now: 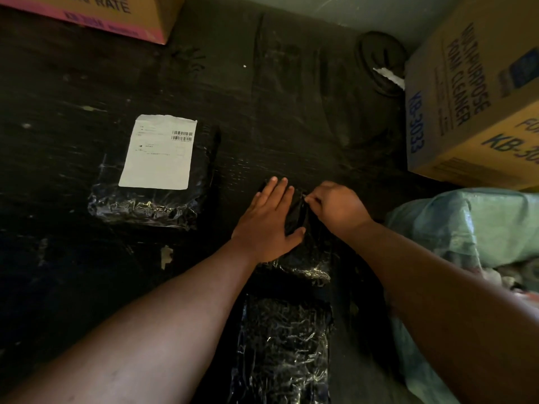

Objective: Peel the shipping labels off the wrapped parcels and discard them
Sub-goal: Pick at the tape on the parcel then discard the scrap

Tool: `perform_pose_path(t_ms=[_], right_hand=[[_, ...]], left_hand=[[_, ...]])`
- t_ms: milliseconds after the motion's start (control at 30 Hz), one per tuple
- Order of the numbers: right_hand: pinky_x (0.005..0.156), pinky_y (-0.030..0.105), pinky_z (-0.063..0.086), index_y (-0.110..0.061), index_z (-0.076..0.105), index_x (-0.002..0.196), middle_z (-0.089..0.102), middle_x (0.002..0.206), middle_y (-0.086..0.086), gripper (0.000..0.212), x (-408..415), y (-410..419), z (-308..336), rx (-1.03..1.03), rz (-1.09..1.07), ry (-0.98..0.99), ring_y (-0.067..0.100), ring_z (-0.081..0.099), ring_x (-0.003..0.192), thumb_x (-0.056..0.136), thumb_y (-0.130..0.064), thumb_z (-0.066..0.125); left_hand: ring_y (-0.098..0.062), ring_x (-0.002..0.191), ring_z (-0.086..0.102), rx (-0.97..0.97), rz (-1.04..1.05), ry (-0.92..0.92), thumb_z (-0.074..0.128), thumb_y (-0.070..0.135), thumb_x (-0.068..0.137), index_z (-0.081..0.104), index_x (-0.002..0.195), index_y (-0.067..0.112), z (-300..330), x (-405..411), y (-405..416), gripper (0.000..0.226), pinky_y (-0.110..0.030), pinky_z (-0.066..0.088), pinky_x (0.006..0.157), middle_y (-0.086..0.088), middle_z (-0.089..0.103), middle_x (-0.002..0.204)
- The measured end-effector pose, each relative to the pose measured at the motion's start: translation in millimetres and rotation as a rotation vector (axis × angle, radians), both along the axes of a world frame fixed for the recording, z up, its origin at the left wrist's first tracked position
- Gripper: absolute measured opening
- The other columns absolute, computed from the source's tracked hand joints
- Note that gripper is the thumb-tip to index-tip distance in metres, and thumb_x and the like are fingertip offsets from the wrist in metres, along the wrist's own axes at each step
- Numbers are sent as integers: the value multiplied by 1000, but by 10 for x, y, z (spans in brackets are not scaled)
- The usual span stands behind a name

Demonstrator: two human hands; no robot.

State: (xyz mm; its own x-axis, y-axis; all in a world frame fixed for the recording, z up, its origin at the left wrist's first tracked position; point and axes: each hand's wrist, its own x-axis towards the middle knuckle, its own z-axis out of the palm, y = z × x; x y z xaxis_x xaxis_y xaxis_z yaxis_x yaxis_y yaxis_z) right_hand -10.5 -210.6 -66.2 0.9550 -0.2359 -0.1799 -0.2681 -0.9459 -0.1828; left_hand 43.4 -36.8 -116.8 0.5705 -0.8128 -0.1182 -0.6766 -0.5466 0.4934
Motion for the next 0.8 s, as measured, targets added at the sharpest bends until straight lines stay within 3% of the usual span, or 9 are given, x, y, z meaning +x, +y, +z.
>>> perform_pose_path(t_ms=[233, 500, 700, 800], right_hand=[[83, 30, 48, -16, 77, 101, 69, 99, 4, 19, -84, -39, 21, 171, -91, -99, 19, 64, 93, 95, -25, 61], [74, 33, 45, -9, 72, 98, 63, 100, 11, 29, -40, 75, -29, -38, -51, -38, 28, 62, 91, 98, -28, 52], [86, 30, 50, -14, 76, 101, 70, 102, 5, 20, -104, 28, 17, 182, -189, -146, 20, 65, 93, 96, -23, 59], [84, 32, 51, -17, 76, 103, 69, 103, 4, 20, -115, 22, 27, 148, -131, -111, 19, 65, 93, 97, -25, 58]], left_hand=[[-15, 153, -20, 13, -5, 1, 42, 62, 95, 2, 161, 15, 13, -2, 3, 90, -40, -1, 125, 0, -12, 169], [-16, 153, -17, -13, 1, -14, 44, 61, 95, 6, 161, 14, -13, 4, 2, 90, -39, -1, 123, -2, -7, 170], [-17, 153, -18, -4, -1, -21, 43, 62, 94, 4, 161, 14, -9, -4, 3, 91, -41, 1, 124, -1, -8, 170], [-16, 153, -19, -9, 0, -11, 43, 62, 95, 3, 161, 15, 2, -2, 15, 90, -40, 0, 124, -1, -9, 170]])
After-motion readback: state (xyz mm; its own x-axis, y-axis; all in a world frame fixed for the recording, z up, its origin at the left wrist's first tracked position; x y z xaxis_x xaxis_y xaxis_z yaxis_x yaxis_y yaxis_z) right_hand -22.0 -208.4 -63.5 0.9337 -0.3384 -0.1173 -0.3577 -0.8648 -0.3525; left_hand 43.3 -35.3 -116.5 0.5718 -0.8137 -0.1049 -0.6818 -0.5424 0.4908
